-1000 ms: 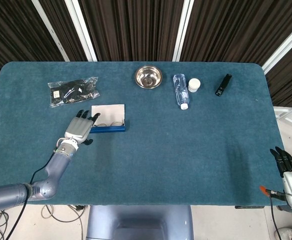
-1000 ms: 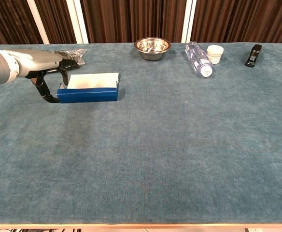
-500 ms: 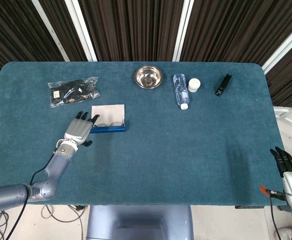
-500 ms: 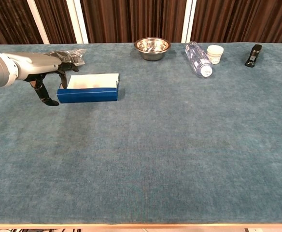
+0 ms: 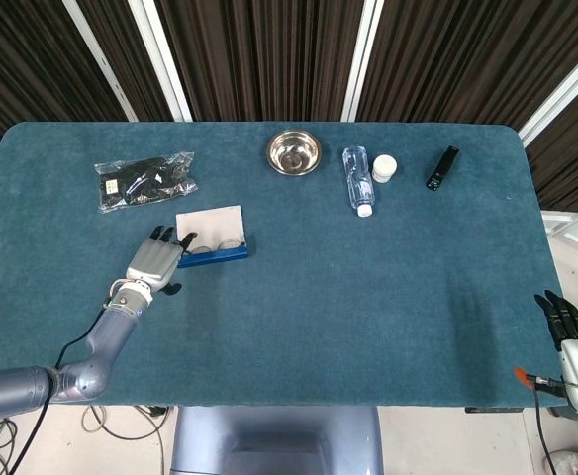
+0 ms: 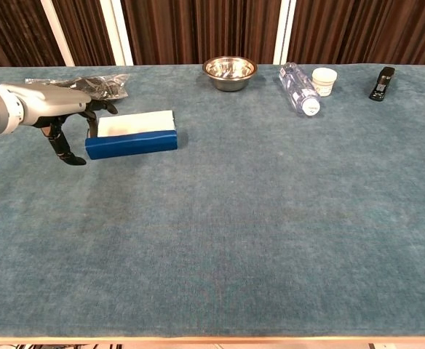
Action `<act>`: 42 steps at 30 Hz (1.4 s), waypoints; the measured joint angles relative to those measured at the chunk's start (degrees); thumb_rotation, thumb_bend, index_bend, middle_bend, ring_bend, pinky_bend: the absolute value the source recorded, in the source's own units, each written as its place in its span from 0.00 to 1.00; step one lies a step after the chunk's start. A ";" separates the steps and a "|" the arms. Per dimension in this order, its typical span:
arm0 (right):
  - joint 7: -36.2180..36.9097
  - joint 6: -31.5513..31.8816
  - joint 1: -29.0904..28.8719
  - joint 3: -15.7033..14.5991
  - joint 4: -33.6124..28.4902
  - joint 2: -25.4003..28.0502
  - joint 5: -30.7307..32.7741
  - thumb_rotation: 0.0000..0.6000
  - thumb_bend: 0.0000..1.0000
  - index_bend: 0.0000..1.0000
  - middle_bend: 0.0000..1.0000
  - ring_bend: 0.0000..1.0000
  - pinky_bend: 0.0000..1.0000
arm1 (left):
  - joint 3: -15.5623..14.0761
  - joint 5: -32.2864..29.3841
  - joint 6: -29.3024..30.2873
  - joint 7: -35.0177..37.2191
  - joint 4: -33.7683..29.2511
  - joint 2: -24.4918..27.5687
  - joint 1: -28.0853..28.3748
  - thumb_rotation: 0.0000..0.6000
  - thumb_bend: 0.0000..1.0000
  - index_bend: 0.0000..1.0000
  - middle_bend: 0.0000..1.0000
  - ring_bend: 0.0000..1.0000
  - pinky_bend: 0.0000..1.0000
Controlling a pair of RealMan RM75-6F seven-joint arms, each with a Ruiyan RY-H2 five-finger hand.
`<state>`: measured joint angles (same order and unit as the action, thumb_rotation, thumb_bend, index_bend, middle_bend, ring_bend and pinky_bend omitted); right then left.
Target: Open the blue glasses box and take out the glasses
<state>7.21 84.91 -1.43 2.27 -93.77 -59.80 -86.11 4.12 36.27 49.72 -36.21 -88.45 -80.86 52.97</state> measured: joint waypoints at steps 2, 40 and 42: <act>0.02 -0.05 0.00 -0.01 -0.01 0.01 0.03 1.00 0.20 0.00 0.00 0.00 0.20 | -0.32 0.22 0.04 0.14 -0.84 0.39 -0.16 1.00 0.23 0.01 0.33 0.00 0.02; 0.30 -0.35 -0.01 0.07 -0.41 0.20 0.38 1.00 0.20 0.00 0.00 0.00 0.20 | -1.34 3.89 -2.29 2.04 -9.59 -0.03 2.93 1.00 0.22 0.01 0.33 0.00 0.02; 0.30 -0.35 0.00 0.07 -0.42 0.20 0.42 1.00 0.20 0.00 0.00 0.00 0.20 | -1.18 3.84 -2.44 2.01 -9.47 -0.45 3.40 1.00 0.22 0.01 0.33 0.00 0.02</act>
<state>7.51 84.56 -1.43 2.34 -94.19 -59.60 -85.69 2.94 40.10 47.28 -34.20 -97.92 -81.30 56.37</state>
